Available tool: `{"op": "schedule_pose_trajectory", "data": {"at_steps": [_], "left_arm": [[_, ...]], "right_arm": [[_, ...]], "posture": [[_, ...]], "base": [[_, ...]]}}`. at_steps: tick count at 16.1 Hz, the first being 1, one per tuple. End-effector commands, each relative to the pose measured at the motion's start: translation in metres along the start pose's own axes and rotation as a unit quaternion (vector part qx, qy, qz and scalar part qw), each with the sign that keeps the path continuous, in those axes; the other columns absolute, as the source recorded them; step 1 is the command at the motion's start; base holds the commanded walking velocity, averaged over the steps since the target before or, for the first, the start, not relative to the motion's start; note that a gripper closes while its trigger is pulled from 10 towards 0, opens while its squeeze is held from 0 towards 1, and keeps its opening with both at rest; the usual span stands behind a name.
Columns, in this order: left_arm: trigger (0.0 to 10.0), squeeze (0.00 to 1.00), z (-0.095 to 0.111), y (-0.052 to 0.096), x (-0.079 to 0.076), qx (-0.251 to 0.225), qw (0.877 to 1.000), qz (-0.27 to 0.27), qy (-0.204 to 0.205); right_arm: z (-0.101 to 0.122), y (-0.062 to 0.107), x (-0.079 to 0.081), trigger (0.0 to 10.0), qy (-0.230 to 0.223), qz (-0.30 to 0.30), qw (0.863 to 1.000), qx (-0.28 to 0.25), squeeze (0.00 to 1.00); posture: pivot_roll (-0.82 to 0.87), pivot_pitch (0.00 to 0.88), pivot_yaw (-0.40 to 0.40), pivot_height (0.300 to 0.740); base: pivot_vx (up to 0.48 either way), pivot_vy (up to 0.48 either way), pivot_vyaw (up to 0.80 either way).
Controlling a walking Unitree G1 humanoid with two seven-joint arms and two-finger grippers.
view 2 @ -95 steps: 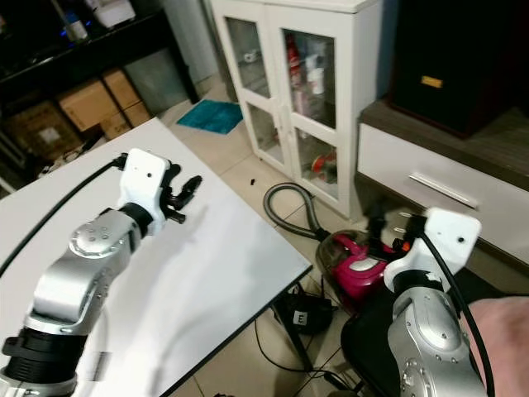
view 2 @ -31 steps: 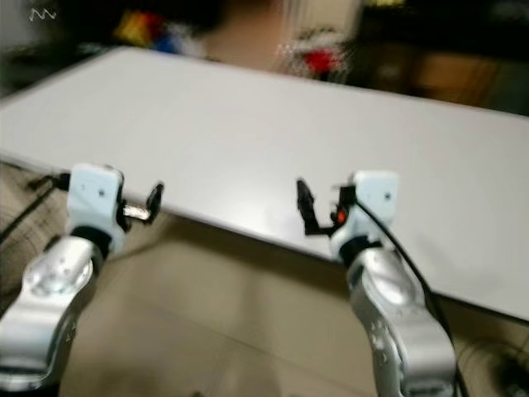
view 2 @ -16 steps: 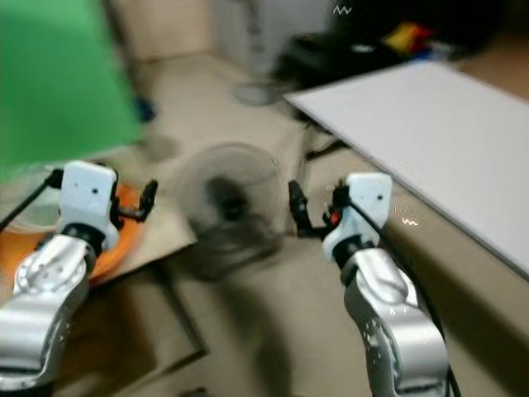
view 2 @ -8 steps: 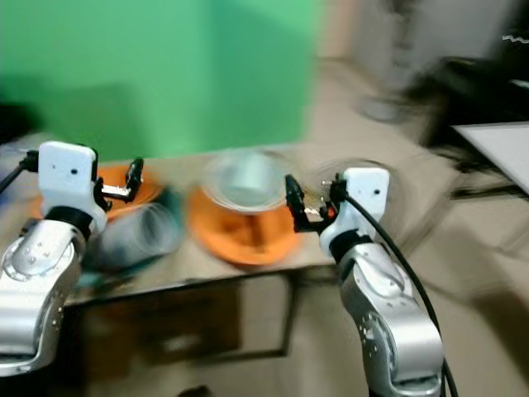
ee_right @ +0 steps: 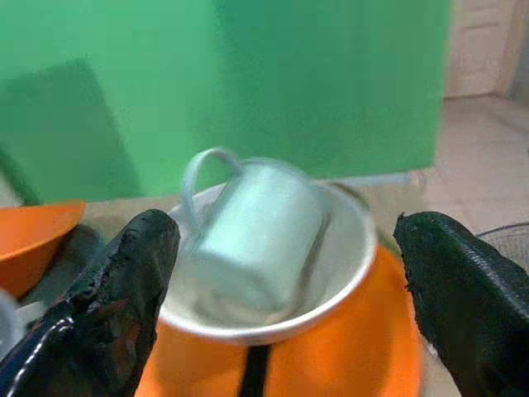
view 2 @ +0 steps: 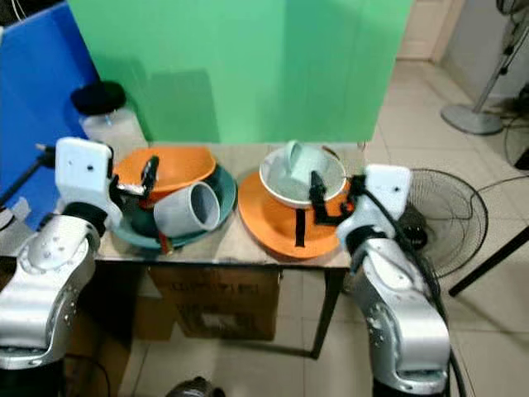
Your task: Setting the table
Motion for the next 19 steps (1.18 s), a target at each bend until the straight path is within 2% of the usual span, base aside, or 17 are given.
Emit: {"op": "schedule_pose_trajectory", "data": {"at_steps": [1,4,10,11,15,19], "left_arm": [[10.0,0.00,-0.001,-0.001,-0.004,0.006,1.000,-0.011,-0.001],[10.0,0.00,-0.004,-0.002,-0.018,0.012,0.999,-0.051,0.010],[10.0,0.00,-0.005,-0.001,-0.036,0.015,0.995,-0.098,0.024],[10.0,0.00,-0.005,-0.001,-0.038,0.017,0.994,-0.103,0.024],[10.0,0.00,-0.005,0.000,-0.041,0.019,0.993,-0.113,0.027],[10.0,0.00,-0.002,-0.001,-0.035,0.013,0.995,-0.094,0.020]], "right_arm": [[0.000,-0.002,-0.003,10.0,0.000,-0.007,1.000,0.007,0.00],[0.000,-0.003,-0.008,10.0,0.003,-0.026,1.000,0.011,0.00],[0.003,0.000,-0.010,10.0,0.001,-0.026,1.000,0.004,0.00],[0.004,0.000,-0.009,10.0,0.000,-0.021,1.000,0.003,0.00],[0.005,0.001,-0.006,10.0,-0.002,-0.012,1.000,0.000,0.00],[0.007,0.001,-0.002,10.0,-0.004,0.000,1.000,-0.003,0.00]], "posture": [[0.10,0.000,0.045,0.740],[0.10,0.000,0.051,0.740],[0.09,0.000,0.056,0.740],[0.09,0.000,0.057,0.740],[0.09,0.000,0.057,0.740],[0.09,0.000,0.051,0.740]], "base": [[0.000,0.000,0.00],[0.000,0.000,0.00],[0.221,0.000,-0.80],[0.274,0.000,0.00],[0.275,0.000,0.00],[0.068,0.000,0.00]]}}
Point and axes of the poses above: a point about 5 cm out from each wrist's last joint towards the gripper, its own y axis pointing back from the gripper into the wrist, its own z axis along the axis of the wrist's last joint, x = y × z, the point moved 6 cm from there along -y, pointing out of the wrist towards the gripper, and after that the axes turned 12 degrees about y, right-handed, at the moved point
